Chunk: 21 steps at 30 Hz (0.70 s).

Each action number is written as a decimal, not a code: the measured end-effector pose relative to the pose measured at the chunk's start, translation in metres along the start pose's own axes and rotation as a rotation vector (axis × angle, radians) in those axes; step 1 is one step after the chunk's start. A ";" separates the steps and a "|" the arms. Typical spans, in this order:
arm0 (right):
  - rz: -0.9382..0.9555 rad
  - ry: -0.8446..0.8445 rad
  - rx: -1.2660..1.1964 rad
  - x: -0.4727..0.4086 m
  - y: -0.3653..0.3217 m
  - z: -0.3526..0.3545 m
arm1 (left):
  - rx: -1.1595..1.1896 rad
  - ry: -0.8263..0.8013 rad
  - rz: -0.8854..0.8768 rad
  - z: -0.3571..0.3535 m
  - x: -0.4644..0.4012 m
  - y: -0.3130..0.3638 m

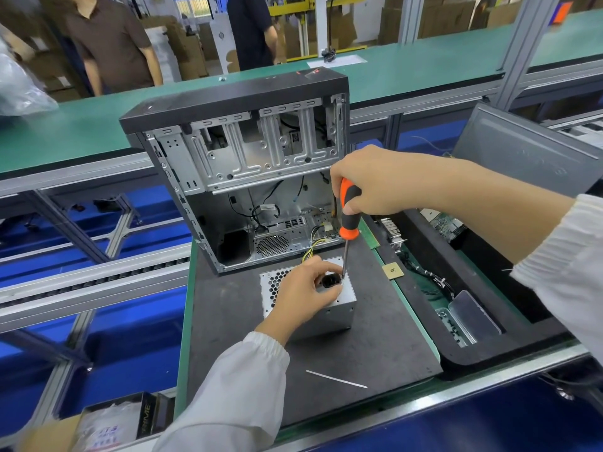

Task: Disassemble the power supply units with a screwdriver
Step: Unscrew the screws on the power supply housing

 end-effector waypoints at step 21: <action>0.017 0.002 0.000 -0.001 0.005 -0.004 | 0.005 0.002 -0.010 -0.002 0.000 0.001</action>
Point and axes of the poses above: each hand's wrist, its own x-axis away from the middle knuckle, its own z-axis out of the back of the hand, y = z × x, the point moved 6 cm from there along -x, towards the middle knuckle, and after that the axes turned 5 degrees about -x, right-handed, at the moved point
